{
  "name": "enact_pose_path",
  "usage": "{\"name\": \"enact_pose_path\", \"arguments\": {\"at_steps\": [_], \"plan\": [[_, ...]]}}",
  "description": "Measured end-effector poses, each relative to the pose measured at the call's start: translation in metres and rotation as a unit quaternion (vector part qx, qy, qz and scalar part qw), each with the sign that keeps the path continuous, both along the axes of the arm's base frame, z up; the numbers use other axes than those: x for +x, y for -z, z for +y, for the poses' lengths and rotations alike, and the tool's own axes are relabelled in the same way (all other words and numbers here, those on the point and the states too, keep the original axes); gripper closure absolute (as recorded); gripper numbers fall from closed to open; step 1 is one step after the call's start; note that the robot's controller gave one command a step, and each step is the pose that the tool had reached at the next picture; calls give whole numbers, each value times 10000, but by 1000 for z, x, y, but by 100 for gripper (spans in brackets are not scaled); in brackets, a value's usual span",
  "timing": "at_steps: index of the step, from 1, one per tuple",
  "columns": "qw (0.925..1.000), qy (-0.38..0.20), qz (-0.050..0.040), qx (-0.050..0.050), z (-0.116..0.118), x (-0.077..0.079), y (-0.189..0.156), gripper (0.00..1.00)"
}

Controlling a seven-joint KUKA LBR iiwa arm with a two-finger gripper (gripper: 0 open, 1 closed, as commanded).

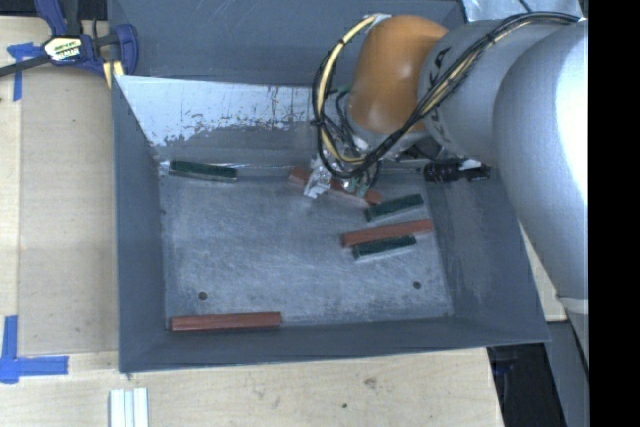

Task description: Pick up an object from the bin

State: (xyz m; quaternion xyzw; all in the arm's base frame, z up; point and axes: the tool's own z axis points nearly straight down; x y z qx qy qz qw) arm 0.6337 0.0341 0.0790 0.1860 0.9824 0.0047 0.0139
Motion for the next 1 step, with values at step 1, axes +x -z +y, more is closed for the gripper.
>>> {"name": "enact_pose_path", "arguments": {"at_steps": [1], "plan": [[9999, -13, 119, -19, -1, 1, -13, 100]]}}
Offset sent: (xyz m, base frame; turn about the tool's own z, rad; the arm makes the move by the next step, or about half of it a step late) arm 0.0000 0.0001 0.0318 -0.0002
